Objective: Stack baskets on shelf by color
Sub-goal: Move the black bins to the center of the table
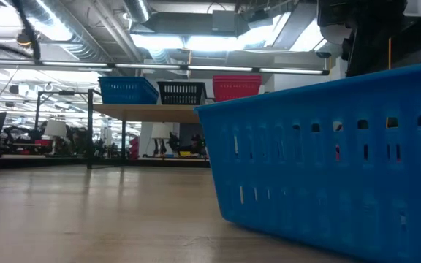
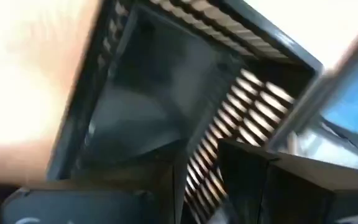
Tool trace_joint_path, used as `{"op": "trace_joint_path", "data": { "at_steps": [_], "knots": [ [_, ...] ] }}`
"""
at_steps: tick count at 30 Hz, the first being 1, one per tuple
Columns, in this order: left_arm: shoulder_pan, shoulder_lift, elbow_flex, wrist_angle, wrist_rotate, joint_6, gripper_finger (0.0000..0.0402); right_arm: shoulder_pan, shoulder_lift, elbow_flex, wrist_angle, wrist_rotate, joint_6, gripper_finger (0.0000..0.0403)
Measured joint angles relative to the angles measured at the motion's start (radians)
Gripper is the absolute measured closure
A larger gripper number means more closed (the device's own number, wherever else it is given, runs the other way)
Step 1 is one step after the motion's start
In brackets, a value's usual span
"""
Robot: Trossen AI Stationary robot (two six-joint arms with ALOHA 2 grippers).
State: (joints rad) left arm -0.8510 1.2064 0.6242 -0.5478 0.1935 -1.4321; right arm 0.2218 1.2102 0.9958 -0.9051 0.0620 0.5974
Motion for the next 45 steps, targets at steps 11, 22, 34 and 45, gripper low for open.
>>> {"op": "trace_joint_path", "data": {
  "at_steps": [11,22,34,45],
  "knots": [
    [0.190,0.251,0.004,0.222,-0.567,0.267,0.0320,0.000,0.000,0.000,0.041,0.000,-0.001,0.0292],
    [0.449,0.243,0.215,0.236,-0.712,0.726,0.0320,0.042,0.000,0.000,0.076,-0.003,0.053,0.0292],
    [0.239,0.146,0.332,-0.198,-0.826,0.576,0.0320,0.149,0.056,0.000,-0.075,-0.089,0.290,0.0300],
    [0.063,0.100,0.332,-0.374,-1.114,0.363,0.0320,0.230,0.318,-0.024,-0.199,-0.266,0.403,0.0321]
  ]
}}
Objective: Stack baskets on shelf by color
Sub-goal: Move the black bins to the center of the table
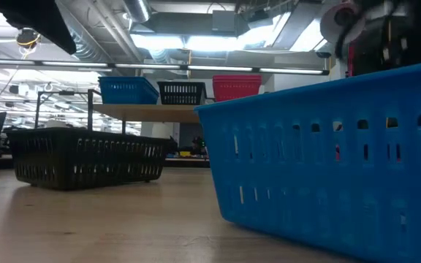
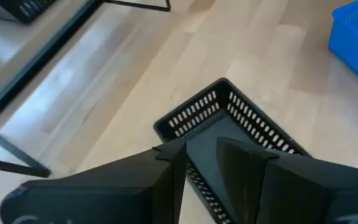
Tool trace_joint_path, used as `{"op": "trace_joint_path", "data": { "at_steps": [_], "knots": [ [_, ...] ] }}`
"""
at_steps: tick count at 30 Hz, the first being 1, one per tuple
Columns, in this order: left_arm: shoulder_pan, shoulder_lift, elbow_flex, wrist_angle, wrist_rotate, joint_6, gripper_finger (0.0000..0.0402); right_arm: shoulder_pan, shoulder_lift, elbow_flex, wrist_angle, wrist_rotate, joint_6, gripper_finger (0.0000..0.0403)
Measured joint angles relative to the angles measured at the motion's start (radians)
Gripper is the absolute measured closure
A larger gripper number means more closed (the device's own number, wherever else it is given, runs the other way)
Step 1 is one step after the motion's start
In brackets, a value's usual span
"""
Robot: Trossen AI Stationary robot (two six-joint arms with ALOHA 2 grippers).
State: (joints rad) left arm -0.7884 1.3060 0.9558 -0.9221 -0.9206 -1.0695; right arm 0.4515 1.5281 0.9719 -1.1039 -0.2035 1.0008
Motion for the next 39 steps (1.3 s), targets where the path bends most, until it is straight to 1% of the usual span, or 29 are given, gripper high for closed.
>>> {"op": "trace_joint_path", "data": {
  "at_steps": [3,6,9,12,14,18,20,22,24,26,30,32,34,37,39],
  "knots": [
    [-0.005,0.000,0.000,-0.025,-0.005,0.000,0.0320,-0.002,0.078,-0.033,0.026,0.010,-0.008,0.0321],
    [-0.004,0.000,0.000,-0.055,-0.011,-0.001,0.0320,-0.034,0.142,-0.062,0.097,0.065,-0.037,0.0321],
    [-0.004,0.000,0.000,-0.083,-0.031,-0.003,0.0320,-0.088,0.184,-0.049,0.216,0.178,-0.122,0.0321],
    [-0.001,0.000,0.000,-0.088,-0.044,-0.003,0.0320,-0.153,0.204,-0.013,0.345,0.295,-0.255,0.0321],
    [0.004,0.000,0.000,-0.088,-0.044,-0.003,0.0320,-0.201,0.208,0.003,0.449,0.349,-0.357,0.0321],
    [0.016,0.000,0.000,-0.088,-0.043,-0.004,0.0320,-0.280,0.207,0.020,0.793,0.354,-0.558,0.0321],
    [0.022,0.000,0.000,-0.088,-0.042,-0.004,0.0320,-0.305,0.207,0.034,0.906,0.354,-0.618,0.0322],
    [0.023,0.000,0.000,-0.088,-0.042,-0.005,0.0320,-0.322,0.207,0.064,0.965,0.355,-0.639,0.0321],
    [0.023,0.000,0.000,-0.088,-0.042,-0.005,0.0320,-0.333,0.207,0.106,0.956,0.357,-0.643,0.0322],
    [0.023,0.000,0.000,-0.088,-0.032,-0.005,0.0320,-0.335,0.207,0.143,0.893,0.343,-0.646,0.0322],
    [0.023,0.000,0.000,-0.088,-0.015,-0.005,0.0320,-0.325,0.206,0.196,0.683,0.282,-0.640,0.0322],
    [0.023,0.000,0.000,-0.088,-0.014,-0.005,0.0320,-0.308,0.206,0.202,0.571,0.304,-0.610,0.0322],
    [0.023,0.000,0.000,-0.088,-0.016,-0.004,0.0320,-0.290,0.206,0.202,0.472,0.394,-0.542,0.0322],
    [0.023,0.000,0.000,-0.088,-0.033,-0.004,0.0320,-0.265,0.206,0.201,0.343,0.594,-0.379,0.0322],
    [0.023,0.000,0.000,-0.088,-0.035,-0.002,0.0320,-0.256,0.206,0.201,0.273,0.706,-0.277,0.0322]
  ]
}}
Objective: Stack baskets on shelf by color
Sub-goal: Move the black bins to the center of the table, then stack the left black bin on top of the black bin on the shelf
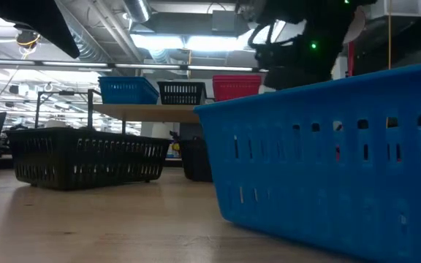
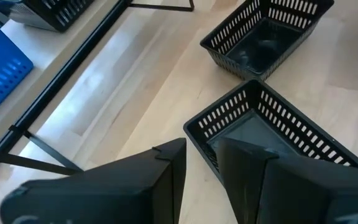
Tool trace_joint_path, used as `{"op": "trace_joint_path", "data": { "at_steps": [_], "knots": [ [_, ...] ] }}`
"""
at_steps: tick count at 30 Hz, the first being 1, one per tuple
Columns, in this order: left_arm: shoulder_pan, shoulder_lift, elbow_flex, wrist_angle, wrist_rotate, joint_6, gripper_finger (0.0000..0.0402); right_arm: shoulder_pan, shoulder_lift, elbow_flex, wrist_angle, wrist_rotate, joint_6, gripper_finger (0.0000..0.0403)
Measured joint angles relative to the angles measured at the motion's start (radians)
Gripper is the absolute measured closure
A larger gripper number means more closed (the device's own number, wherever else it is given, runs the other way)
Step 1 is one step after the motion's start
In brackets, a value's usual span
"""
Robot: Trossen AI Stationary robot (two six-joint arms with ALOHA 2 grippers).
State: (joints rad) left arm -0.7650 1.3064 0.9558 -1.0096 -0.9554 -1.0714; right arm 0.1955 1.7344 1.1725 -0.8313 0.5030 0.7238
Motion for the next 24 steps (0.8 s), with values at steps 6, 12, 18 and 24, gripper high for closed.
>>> {"op": "trace_joint_path", "data": {
  "at_steps": [6,12,18,24],
  "knots": [
    [0.000,0.000,0.000,0.000,0.000,-0.001,0.0320,-0.029,0.003,-0.001,-0.063,0.011,0.037,0.0321],
    [0.000,0.000,0.000,0.003,0.000,0.000,0.0320,-0.075,0.017,-0.001,0.061,-0.072,-0.072,0.0322],
    [0.000,0.001,0.000,0.007,0.002,0.000,0.0320,-0.084,0.026,-0.001,0.110,-0.283,-0.014,0.0322],
    [-0.001,0.001,0.000,0.007,0.002,0.001,0.0320,-0.071,0.022,-0.001,0.337,-0.395,-0.041,0.0321]
  ]
}}
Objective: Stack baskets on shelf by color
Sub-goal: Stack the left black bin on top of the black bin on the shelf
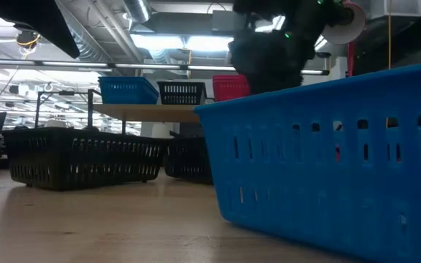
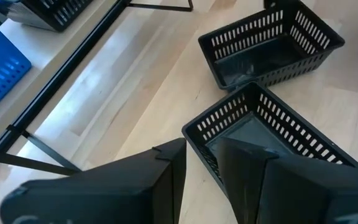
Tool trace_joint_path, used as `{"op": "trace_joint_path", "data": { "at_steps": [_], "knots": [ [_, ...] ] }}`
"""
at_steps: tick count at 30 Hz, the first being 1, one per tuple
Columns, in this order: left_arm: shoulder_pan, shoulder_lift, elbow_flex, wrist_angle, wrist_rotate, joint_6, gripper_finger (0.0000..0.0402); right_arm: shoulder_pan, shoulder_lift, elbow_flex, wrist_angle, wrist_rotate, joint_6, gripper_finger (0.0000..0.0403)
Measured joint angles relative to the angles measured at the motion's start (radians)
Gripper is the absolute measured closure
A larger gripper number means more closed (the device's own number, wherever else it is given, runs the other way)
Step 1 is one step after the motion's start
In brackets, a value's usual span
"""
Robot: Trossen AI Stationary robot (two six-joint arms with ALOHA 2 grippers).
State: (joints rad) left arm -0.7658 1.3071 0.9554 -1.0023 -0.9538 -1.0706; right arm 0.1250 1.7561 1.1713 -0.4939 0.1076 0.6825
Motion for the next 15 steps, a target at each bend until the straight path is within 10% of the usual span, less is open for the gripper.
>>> {"op": "trace_joint_path", "data": {
  "at_steps": [8,15],
  "knots": [
    [0.000,0.000,0.000,0.000,0.001,0.000,0.0320,0.018,0.000,0.000,0.321,-0.221,-0.178,0.0322],
    [0.000,0.000,0.000,0.000,0.002,0.007,0.0320,0.050,0.002,0.001,0.142,-0.178,-0.594,0.0322]
  ]
}}
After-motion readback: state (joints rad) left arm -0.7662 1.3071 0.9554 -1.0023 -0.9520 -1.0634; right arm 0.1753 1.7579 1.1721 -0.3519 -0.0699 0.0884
